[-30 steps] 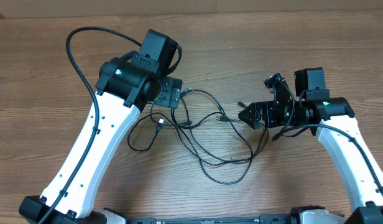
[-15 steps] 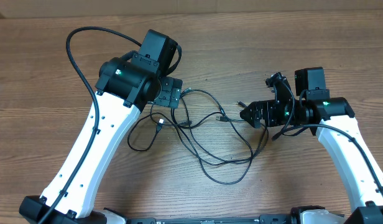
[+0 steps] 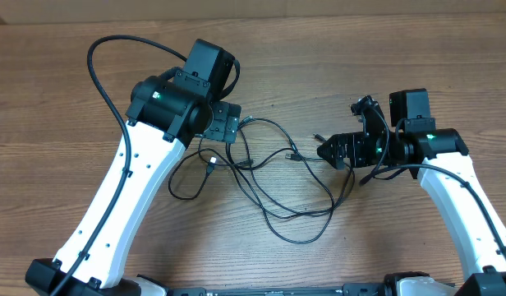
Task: Untangle cables
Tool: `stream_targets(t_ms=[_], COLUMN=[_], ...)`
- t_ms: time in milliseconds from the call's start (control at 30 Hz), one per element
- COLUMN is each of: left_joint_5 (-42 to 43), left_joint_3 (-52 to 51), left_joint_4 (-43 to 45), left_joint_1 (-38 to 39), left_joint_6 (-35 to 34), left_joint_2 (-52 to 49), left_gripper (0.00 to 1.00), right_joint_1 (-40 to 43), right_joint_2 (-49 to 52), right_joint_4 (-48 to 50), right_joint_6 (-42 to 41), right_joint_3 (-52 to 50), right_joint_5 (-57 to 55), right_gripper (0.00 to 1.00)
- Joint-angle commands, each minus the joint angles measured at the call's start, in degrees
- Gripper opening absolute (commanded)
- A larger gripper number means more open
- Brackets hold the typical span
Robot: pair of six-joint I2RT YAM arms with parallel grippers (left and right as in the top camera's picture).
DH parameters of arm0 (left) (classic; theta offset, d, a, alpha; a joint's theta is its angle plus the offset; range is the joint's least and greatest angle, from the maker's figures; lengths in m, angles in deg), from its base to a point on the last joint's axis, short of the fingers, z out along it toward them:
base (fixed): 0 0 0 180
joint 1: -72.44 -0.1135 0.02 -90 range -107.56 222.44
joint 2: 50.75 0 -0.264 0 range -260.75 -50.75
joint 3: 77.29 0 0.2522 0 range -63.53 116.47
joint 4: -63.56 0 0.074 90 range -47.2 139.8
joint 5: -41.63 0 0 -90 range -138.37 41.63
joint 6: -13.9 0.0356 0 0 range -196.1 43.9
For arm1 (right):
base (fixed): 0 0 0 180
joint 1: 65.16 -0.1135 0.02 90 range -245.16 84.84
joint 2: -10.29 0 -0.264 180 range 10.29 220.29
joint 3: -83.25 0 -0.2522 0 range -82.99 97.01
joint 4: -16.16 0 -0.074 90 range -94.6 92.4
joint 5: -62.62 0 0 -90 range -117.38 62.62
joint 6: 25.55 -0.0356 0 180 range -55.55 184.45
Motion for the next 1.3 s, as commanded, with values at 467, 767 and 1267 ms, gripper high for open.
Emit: stream_targets(t_ms=[467,767,1267], left_joint_5=[0.2,0.3,0.2], left_joint_3=[0.6,0.6,0.6], left_joint_4=[0.1,0.1,0.1], left_joint_1=[-0.2,-0.2,-0.2], left_joint_6=[0.5,0.5,0.5], left_joint_2=[-0.3,-0.3,-0.3], left_gripper=[1.00,0.99,1.00], right_joint_1=[-0.3,-1.4,-12.9], right_joint_2=[-0.1,-0.1,2.1], right_joint_4=[0.3,-1.2,1.4], right_joint_6=[0.0,2.2,4.2], right_joint_3=[1.9,1.9,1.5], right_joint_5=[-0.5,-2.2,-13.4], right_gripper=[1.00,1.00,1.00])
